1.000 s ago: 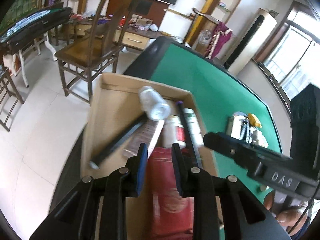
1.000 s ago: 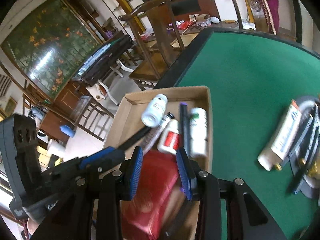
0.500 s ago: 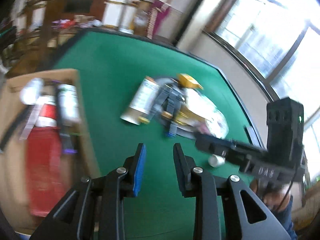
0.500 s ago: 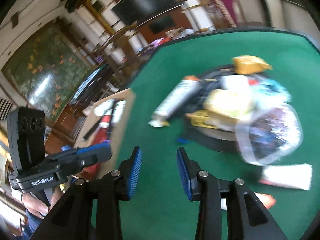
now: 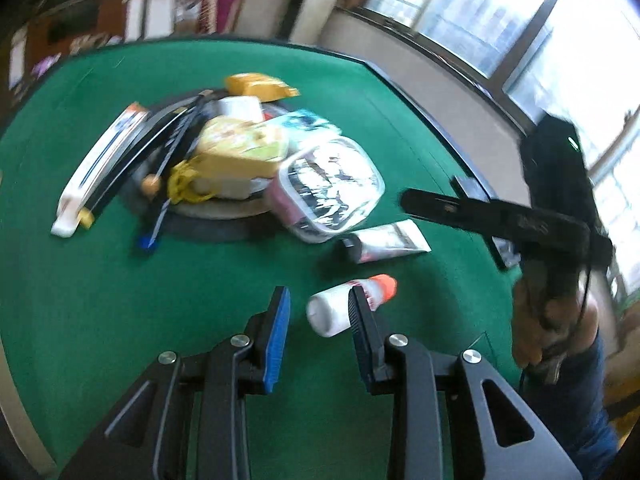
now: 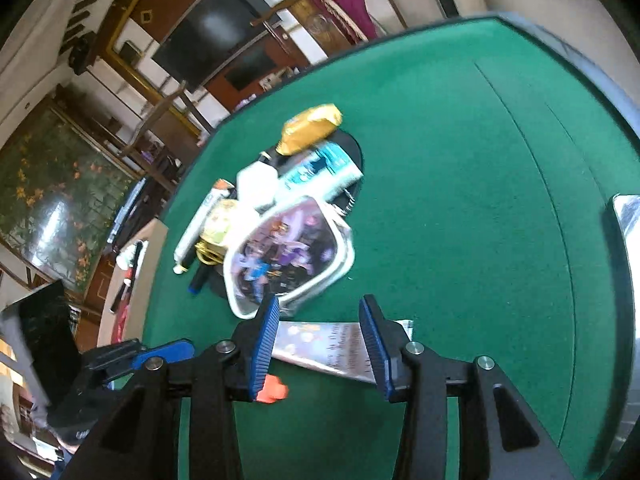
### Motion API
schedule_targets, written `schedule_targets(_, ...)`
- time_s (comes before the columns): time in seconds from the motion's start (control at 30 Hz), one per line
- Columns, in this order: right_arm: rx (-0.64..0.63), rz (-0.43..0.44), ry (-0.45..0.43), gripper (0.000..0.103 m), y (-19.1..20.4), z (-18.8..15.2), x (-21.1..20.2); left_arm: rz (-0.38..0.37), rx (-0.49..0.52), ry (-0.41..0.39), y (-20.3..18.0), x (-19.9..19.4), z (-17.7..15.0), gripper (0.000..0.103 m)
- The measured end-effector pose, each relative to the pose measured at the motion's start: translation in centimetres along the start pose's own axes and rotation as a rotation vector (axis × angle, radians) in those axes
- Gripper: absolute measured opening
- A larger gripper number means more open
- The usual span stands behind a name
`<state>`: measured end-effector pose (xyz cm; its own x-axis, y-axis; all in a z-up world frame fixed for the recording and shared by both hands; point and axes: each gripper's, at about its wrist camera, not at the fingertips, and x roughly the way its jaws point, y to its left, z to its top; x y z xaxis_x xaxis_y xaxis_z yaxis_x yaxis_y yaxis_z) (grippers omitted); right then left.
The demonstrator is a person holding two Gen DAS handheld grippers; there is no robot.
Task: Organize objects
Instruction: 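Move both grippers back to the pile, then grasp the orange-cap white bottle with the left gripper while the right grasps the silver L'Occitane tube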
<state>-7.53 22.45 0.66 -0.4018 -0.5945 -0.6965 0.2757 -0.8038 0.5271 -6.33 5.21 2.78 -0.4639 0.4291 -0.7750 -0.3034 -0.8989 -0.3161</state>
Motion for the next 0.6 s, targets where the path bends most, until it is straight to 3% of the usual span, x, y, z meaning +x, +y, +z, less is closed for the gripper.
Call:
schedule_targets(0.23,-0.017,0.007,0.042,0.048,-0.5,0.5,1.1,0.046,0.248,0.039,-3.2,1.7,1.0,0.03)
schedule_targets(0.43,-0.075,0.145,0.136,0.057,2.1,-1.5,1.0,0.044,0.419,0.113,-5.4,3.4,0.2,0.031)
schedule_targets(0.6,-0.143,0.075,0.112,0.057,3.7,-2.1,1.3,0.084,0.515,0.167,-6.6,4.7,-1.1,0.033)
